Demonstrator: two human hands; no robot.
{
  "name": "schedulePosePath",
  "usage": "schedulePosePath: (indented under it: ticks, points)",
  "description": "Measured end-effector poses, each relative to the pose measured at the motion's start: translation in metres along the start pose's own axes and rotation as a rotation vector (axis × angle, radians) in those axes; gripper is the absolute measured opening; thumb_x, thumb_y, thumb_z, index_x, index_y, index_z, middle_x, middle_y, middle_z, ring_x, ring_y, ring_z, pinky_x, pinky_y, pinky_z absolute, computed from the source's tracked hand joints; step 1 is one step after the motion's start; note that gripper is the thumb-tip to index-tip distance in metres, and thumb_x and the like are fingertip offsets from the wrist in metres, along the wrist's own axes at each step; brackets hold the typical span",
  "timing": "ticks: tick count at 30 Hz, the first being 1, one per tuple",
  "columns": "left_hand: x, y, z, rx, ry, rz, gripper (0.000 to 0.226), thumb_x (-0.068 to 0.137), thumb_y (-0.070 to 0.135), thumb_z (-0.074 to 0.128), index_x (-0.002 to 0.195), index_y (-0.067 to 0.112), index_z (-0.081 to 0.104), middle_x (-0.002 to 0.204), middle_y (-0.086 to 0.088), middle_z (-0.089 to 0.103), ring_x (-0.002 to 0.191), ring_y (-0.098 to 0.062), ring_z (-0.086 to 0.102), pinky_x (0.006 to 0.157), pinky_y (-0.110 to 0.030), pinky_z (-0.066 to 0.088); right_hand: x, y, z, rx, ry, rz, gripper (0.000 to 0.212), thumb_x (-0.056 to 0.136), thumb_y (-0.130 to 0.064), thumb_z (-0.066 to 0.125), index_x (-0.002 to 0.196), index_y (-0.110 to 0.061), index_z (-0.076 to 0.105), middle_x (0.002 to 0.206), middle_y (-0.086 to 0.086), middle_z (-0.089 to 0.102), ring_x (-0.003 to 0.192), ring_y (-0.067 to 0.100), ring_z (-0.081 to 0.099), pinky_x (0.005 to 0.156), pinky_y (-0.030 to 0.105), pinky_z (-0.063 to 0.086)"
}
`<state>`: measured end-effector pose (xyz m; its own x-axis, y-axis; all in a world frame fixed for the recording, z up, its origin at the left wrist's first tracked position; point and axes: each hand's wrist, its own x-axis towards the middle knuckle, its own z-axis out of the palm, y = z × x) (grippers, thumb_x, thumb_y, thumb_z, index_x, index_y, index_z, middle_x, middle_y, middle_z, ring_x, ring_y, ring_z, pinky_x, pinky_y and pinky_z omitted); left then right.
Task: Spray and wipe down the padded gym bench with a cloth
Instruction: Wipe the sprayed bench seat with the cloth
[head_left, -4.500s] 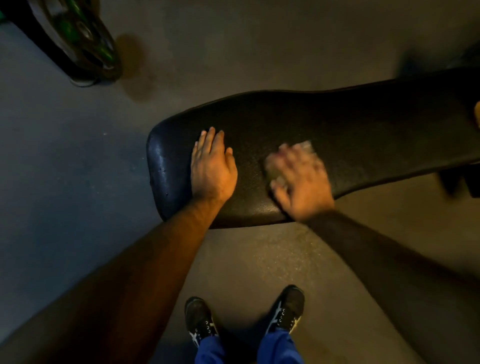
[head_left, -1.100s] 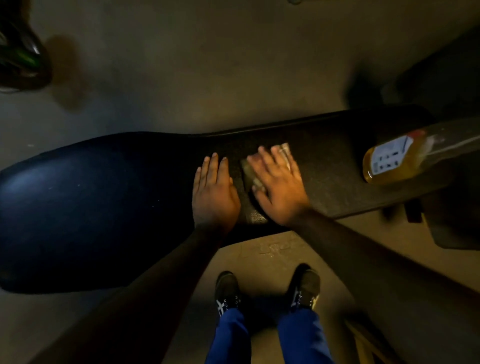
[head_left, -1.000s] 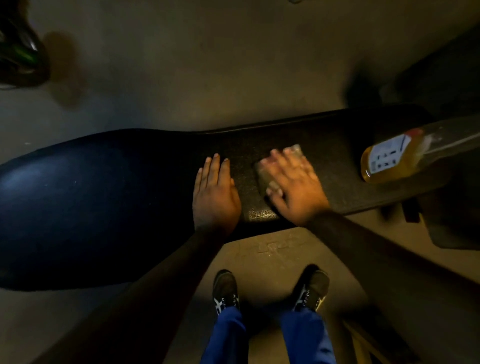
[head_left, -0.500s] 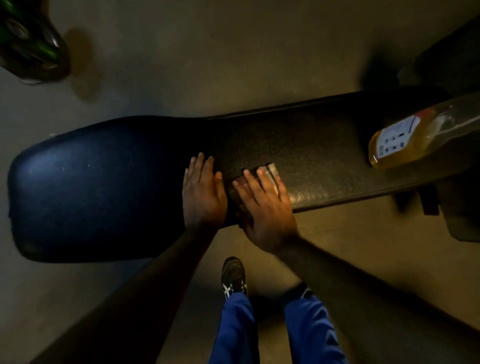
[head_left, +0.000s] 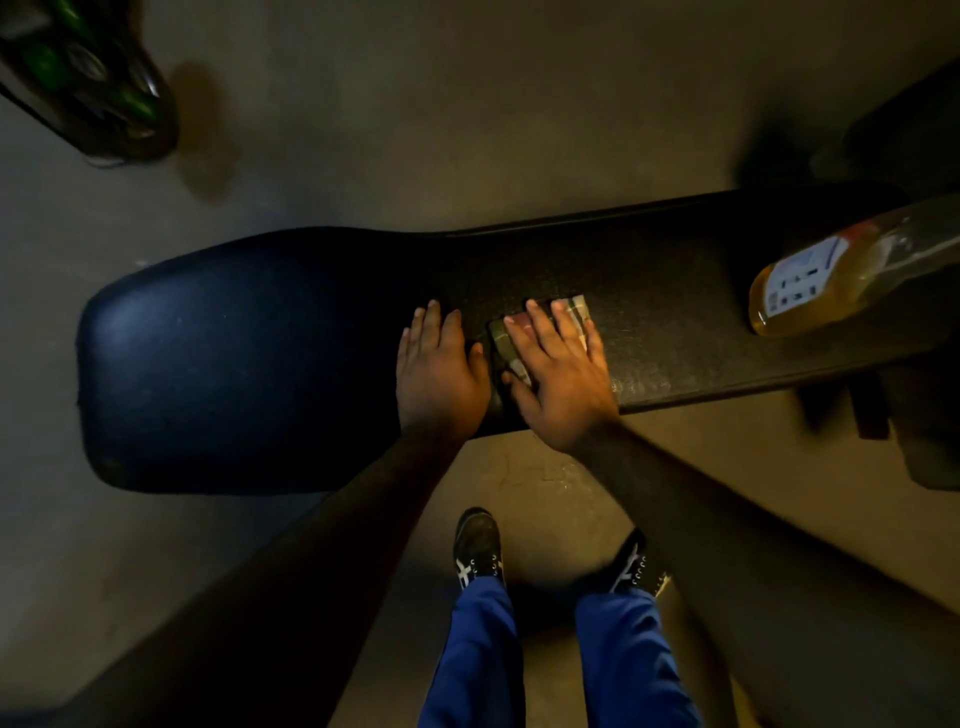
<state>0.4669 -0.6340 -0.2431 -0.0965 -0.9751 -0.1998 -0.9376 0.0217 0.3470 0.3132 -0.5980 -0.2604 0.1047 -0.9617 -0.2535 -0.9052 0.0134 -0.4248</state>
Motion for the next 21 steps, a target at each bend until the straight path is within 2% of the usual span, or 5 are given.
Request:
schedulePosePath:
  ticks: [4, 7, 13, 17, 21]
  points:
    - [-0.015, 0.017, -0.014, -0.007, 0.017, 0.022, 0.044, 0.094, 0.025, 0.051, 0.134, 0.010, 0.053, 0.142, -0.015, 0.051, 0.140, -0.027, 0.037, 0.119, -0.041, 0.023, -0.011, -0.004, -0.043, 0.537, 0.267, 0.103, 0.060, 0.092, -0.043, 0.059, 0.148, -0.023, 0.048, 0.162, 0.003, 0.037, 0.153, 0.023, 0.025, 0.124, 0.048, 0.022]
    - [-0.031, 0.046, -0.022, -0.034, 0.007, 0.018, 0.035, 0.092, 0.029, 0.052, 0.123, 0.016, 0.059, 0.123, -0.010, 0.062, 0.122, -0.026, 0.053, 0.108, -0.040, 0.038, -0.032, -0.004, -0.073, 0.850, 0.305, 0.256, 0.036, 0.091, -0.030, 0.066, 0.125, -0.020, 0.066, 0.123, -0.001, 0.069, 0.117, 0.013, 0.065, 0.104, 0.047, 0.053]
    - [-0.041, 0.147, -0.038, -0.109, -0.326, -0.051, 0.038, 0.094, 0.042, 0.054, 0.130, 0.029, 0.053, 0.118, -0.001, 0.063, 0.105, -0.023, 0.061, 0.083, -0.036, 0.052, -0.088, 0.048, -0.132, 0.991, 0.393, 0.528, 0.006, 0.079, -0.035, 0.070, 0.081, -0.030, 0.072, 0.073, -0.006, 0.071, 0.073, 0.019, 0.069, 0.076, 0.053, 0.058]
    - [-0.034, 0.206, -0.036, -0.156, -0.349, 0.016, 0.054, 0.093, 0.044, 0.054, 0.143, 0.027, 0.041, 0.126, -0.005, 0.062, 0.112, -0.028, 0.060, 0.089, -0.041, 0.053, -0.113, 0.100, -0.175, 0.949, 0.584, 0.618, 0.022, 0.088, -0.023, 0.077, 0.103, -0.022, 0.061, 0.084, -0.008, 0.067, 0.070, -0.004, 0.064, 0.073, 0.029, 0.054]
    - [-0.023, 0.253, -0.030, -0.191, -0.322, 0.023, 0.058, 0.092, 0.044, 0.056, 0.144, 0.024, 0.039, 0.129, -0.007, 0.060, 0.116, -0.029, 0.059, 0.092, -0.042, 0.052, -0.110, 0.146, -0.207, 0.936, 0.617, 0.624, 0.069, 0.080, -0.033, 0.083, 0.138, -0.019, 0.049, 0.129, -0.002, 0.062, 0.117, 0.007, 0.059, 0.102, 0.027, 0.048]
